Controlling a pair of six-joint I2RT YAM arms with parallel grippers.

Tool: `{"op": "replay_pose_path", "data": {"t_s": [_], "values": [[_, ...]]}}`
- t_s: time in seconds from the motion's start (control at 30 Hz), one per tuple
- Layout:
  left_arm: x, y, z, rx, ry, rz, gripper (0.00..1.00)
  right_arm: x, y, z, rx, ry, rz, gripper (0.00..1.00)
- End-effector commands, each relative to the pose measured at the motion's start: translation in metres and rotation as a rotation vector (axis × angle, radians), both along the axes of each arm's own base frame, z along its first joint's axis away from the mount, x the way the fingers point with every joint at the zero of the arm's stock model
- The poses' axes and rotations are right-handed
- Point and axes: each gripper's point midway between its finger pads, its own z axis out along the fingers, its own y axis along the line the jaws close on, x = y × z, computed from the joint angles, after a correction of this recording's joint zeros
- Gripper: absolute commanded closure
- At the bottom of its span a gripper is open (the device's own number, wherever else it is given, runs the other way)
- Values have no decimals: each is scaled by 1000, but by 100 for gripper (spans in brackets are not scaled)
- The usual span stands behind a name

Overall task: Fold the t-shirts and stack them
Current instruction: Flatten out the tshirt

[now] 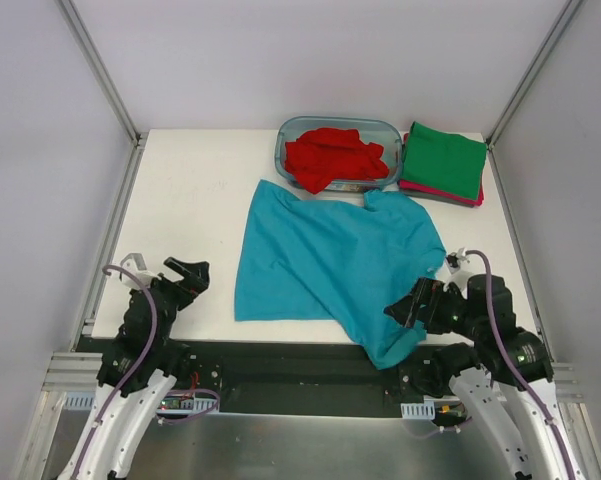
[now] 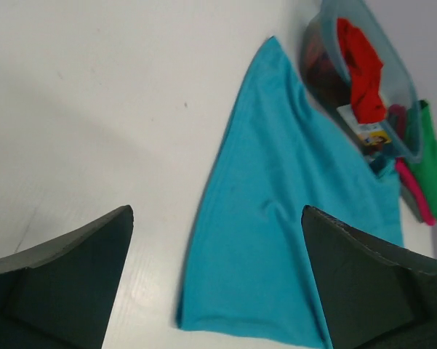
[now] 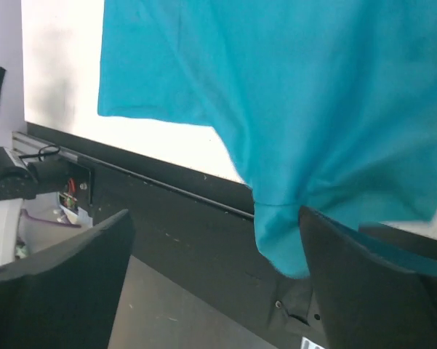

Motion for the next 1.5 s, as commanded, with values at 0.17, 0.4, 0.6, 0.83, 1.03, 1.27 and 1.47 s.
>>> {"op": "replay_pose_path", "data": {"t_s": [0.17, 0.4, 0.6, 0.83, 1.03, 1.27, 1.47], "values": [[21, -39, 43, -60, 142, -133, 1, 57, -51, 12, -295, -4, -280, 4], [59, -131, 9, -172, 291, -531, 1, 101, -41, -19, -365, 53, -256, 4], [59, -144, -49, -144, 501, -566, 1, 130, -39, -37, -396, 69, -281, 4], [27, -135, -107, -129, 687, -524, 1, 148, -47, -52, -393, 96, -336, 4], [9, -52, -127, 119, 831, -160, 1, 149, -53, -66, -392, 149, -340, 4], [3, 22, -101, 173, 793, 135, 1, 155, -46, -68, -344, 162, -301, 4], [30, 9, -49, 102, 613, 85, 1, 173, -18, -54, -248, 94, -168, 4]]}}
